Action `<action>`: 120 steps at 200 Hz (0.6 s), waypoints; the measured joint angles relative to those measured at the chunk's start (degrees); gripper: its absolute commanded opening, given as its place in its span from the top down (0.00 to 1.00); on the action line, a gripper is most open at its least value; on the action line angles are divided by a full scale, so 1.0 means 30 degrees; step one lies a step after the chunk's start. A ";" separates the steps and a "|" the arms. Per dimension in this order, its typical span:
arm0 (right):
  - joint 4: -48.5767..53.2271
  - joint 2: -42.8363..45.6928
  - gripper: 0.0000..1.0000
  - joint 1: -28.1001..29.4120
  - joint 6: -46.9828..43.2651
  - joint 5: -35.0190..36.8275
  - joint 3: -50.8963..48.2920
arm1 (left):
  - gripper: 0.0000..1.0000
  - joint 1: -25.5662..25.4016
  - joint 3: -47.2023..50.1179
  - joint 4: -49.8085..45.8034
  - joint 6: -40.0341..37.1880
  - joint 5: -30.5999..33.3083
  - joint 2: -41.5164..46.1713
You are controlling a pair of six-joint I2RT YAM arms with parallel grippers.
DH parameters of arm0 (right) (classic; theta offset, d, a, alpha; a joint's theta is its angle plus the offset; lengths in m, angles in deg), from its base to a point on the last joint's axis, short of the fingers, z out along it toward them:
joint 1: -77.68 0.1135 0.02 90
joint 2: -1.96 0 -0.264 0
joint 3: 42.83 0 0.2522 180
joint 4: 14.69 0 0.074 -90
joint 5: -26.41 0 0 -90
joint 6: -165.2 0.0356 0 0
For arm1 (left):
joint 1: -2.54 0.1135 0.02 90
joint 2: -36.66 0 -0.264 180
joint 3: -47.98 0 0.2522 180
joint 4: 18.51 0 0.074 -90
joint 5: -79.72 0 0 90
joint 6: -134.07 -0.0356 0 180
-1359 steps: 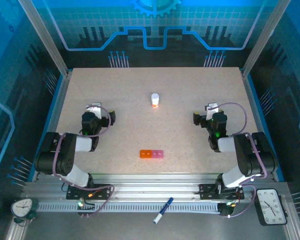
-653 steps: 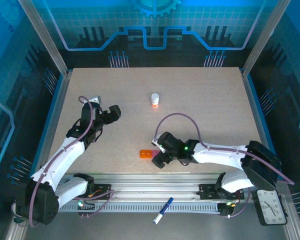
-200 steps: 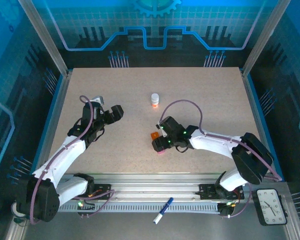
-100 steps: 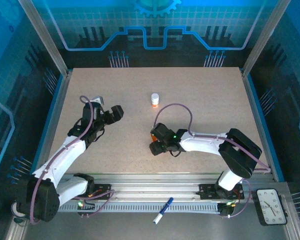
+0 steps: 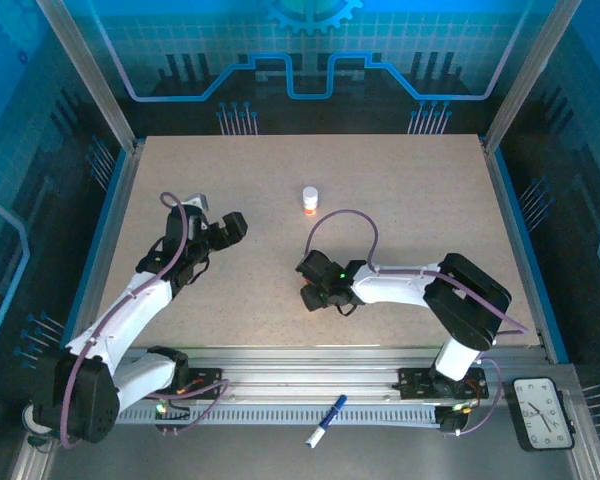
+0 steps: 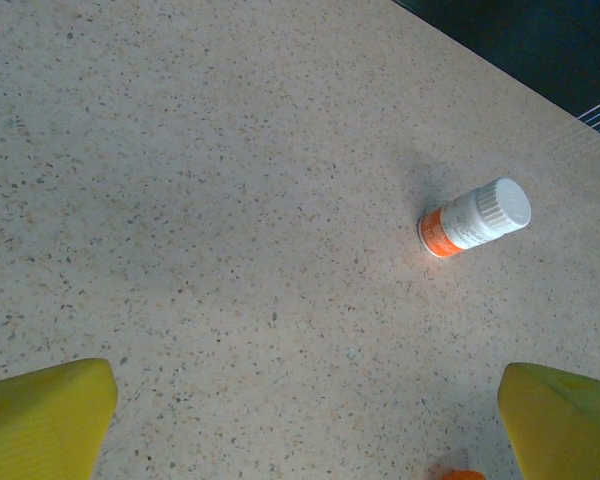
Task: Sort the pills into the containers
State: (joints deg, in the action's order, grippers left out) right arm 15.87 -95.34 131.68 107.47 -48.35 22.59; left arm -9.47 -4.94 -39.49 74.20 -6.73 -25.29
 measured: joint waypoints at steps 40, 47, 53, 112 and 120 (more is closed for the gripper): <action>-0.0131 -0.0073 0.62 -0.0022 -0.0328 0.0211 0.0029 | 0.01 0.0000 0.0000 0.0007 0.0670 0.0058 -0.0051; -0.0204 -0.0051 0.64 -0.0073 -0.0452 0.0189 0.0029 | 0.01 0.0000 0.0000 0.0007 0.0976 0.0124 -0.0051; -0.0284 -0.0029 0.65 -0.0131 -0.0634 0.0117 0.0029 | 0.01 0.0000 0.0000 0.0007 0.1209 0.0233 -0.0051; -0.1632 0.2863 0.71 -0.3257 -0.2361 -0.3155 -0.0109 | 0.01 -0.0044 -0.0270 0.0080 0.1537 -0.2135 -0.0051; -0.1880 0.3381 0.71 -0.3701 -0.2521 -0.3657 -0.0109 | 0.01 -0.0102 -0.0313 0.0248 0.1654 -0.2783 -0.0051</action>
State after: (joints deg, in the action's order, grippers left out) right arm 10.23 -85.20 120.58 99.91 -59.32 22.26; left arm -9.77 -5.88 -38.75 79.17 -15.08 -25.44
